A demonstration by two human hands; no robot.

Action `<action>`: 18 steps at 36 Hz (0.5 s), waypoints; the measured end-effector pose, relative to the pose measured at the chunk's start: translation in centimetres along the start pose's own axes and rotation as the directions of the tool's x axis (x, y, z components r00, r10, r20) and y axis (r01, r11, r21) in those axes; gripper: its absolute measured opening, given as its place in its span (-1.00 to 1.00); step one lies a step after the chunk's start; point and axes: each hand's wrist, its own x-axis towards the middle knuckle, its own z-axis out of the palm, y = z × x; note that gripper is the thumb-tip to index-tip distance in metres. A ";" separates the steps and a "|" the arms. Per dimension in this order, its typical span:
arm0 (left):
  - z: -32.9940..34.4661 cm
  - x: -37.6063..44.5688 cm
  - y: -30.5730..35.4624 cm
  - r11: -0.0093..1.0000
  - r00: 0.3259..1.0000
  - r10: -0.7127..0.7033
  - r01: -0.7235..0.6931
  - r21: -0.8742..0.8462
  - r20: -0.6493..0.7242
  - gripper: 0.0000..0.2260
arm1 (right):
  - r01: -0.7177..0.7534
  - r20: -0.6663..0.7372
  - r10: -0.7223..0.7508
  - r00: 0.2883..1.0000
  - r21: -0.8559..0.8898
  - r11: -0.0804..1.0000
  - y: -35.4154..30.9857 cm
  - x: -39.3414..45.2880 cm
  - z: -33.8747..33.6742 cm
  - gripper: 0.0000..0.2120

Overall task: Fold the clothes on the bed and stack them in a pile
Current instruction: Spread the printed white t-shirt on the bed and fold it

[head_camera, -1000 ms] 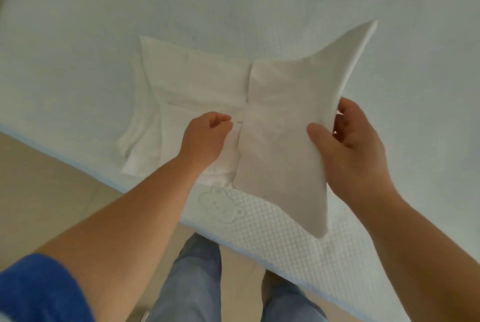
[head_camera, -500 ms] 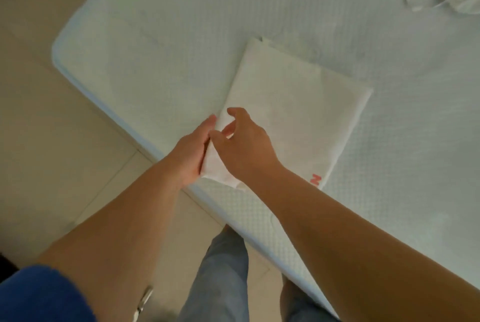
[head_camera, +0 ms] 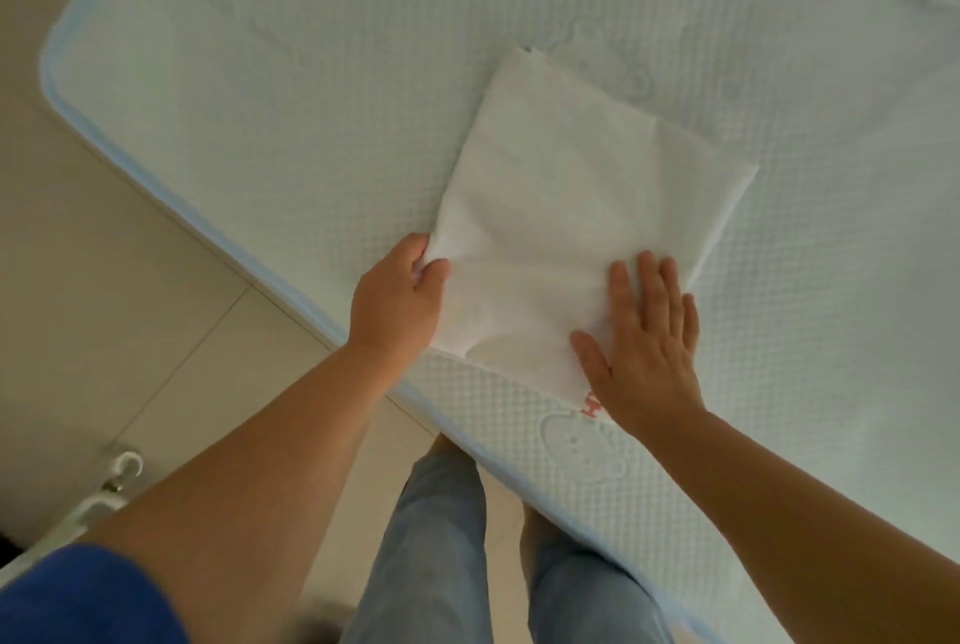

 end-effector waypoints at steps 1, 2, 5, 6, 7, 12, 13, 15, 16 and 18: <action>0.2 0.4 -0.1 0.998 0.997 -0.068 0.068 0.003 0.019 -0.89 | -0.010 -0.033 0.011 0.999 0.051 0.999 -0.1 -0.1 0.1 -0.30; 0.3 0.9 -0.2 0.993 0.992 -0.121 0.121 0.004 0.032 -0.85 | -0.030 -0.078 0.040 0.996 0.124 0.992 -0.2 -0.1 0.3 -0.31; 0.3 2.2 0.9 0.987 0.987 -0.153 0.150 0.061 0.056 -0.78 | -0.179 -0.180 0.286 0.941 0.451 0.874 -0.4 0.0 0.1 -0.31; 0.4 2.5 1.3 0.988 0.987 -0.150 0.146 0.054 0.059 -0.79 | -0.250 -0.162 0.407 0.899 0.573 0.781 -0.2 0.0 0.0 -0.32; 0.3 2.8 1.8 0.988 0.987 -0.150 0.149 0.029 0.057 -0.79 | -0.330 -0.099 0.531 0.842 0.684 0.650 0.2 0.3 -0.1 -0.35; 0.2 4.4 3.8 0.986 0.984 -0.164 0.165 -0.016 0.065 -0.86 | -0.523 0.372 0.585 0.721 0.845 0.107 3.2 2.3 -0.7 -0.70; 0.2 4.5 4.1 0.989 0.989 -0.144 0.146 -0.031 0.042 -0.89 | -0.531 0.382 0.545 0.746 0.836 0.141 3.6 2.5 -0.7 -0.70; 0.2 4.5 4.4 0.998 0.998 -0.053 0.051 -0.047 -0.043 -0.93 | -0.529 0.388 0.485 0.784 0.825 0.196 4.4 2.6 -0.9 -0.72; 0.3 4.2 4.5 0.999 0.996 0.012 -0.016 -0.038 -0.092 -0.91 | -0.525 0.388 0.460 0.799 0.823 0.218 4.7 2.6 -1.0 -0.76; 0.6 3.6 4.4 0.994 0.984 0.105 -0.110 -0.029 -0.146 -0.93 | -0.513 0.373 0.434 0.820 0.816 0.268 5.1 2.5 -1.0 -0.80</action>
